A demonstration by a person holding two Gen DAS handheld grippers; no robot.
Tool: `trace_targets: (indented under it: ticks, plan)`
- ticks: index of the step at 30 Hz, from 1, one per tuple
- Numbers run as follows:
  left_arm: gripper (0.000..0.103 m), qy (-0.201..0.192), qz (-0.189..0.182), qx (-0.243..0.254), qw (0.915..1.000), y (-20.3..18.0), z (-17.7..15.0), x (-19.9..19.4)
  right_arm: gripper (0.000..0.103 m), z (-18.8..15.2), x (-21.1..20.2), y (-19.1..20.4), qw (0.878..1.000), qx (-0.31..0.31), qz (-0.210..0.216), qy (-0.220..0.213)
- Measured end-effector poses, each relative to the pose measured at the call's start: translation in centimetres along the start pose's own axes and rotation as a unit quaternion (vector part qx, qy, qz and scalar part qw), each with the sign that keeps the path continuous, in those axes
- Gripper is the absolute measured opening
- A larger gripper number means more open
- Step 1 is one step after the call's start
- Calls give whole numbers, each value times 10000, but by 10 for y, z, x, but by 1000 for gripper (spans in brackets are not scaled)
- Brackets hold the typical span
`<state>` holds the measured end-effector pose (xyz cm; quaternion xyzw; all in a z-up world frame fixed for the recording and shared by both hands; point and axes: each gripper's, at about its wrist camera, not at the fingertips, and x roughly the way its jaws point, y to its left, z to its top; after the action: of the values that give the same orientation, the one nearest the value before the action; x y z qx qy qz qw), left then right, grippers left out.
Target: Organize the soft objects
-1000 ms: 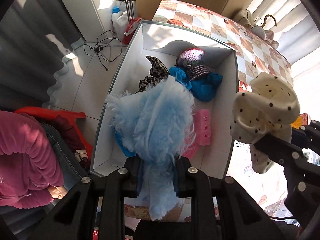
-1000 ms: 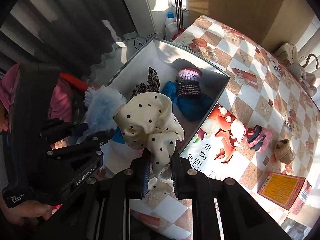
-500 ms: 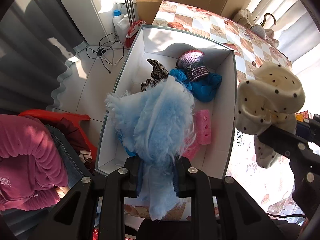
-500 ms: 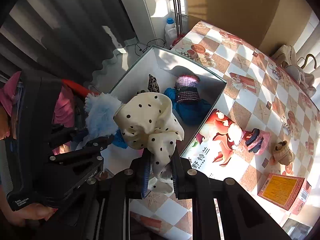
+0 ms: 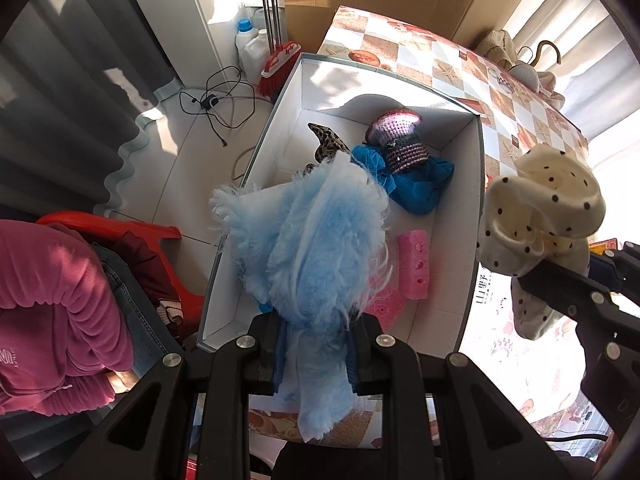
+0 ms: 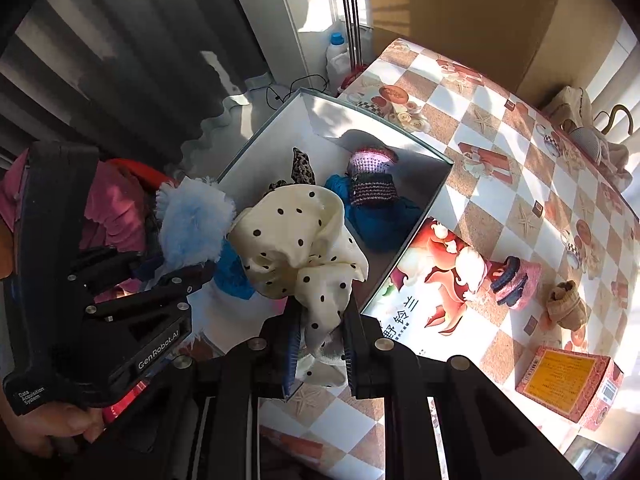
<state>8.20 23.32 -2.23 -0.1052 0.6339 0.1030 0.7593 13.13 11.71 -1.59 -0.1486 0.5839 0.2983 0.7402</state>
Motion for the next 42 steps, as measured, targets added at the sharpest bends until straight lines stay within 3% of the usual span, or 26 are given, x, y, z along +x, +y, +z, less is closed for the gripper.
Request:
trace_targets:
  ticks: [18, 26, 27, 28, 29, 30, 31, 32, 42]
  plan:
    - [26, 124, -23, 40, 9999, 6, 10, 16, 20, 23, 17, 4, 9999, -22, -33, 133]
    - [31, 167, -62, 165, 9997, 4, 14, 21, 20, 32, 29, 3, 9997, 41, -6, 251]
    - [32, 179, -81, 188, 9996, 4, 14, 21, 22, 33, 29, 3, 9995, 59, 118, 271]
    - [37, 182, -125, 212, 9995, 4, 14, 22, 32, 34, 29, 3, 9992, 85, 252, 293]
    - [46, 170, -141, 220, 9995, 4, 14, 21, 50, 35, 28, 3, 9991, 111, 334, 257]
    - [54, 151, -108, 226, 9996, 3, 13, 21, 61, 35, 25, 3, 9994, 121, 289, 169]
    - [73, 133, -60, 249, 9996, 2, 13, 20, 72, 36, 22, 5, 9998, 109, 184, 50]
    - [83, 107, -50, 308, 9995, 1, 13, 19, 72, 36, 19, 6, 9999, 82, 120, -45]
    - [84, 5, -255, 243, 9994, 1, 17, 10, 72, 31, 6, -9, 9995, 243, 28, -193]
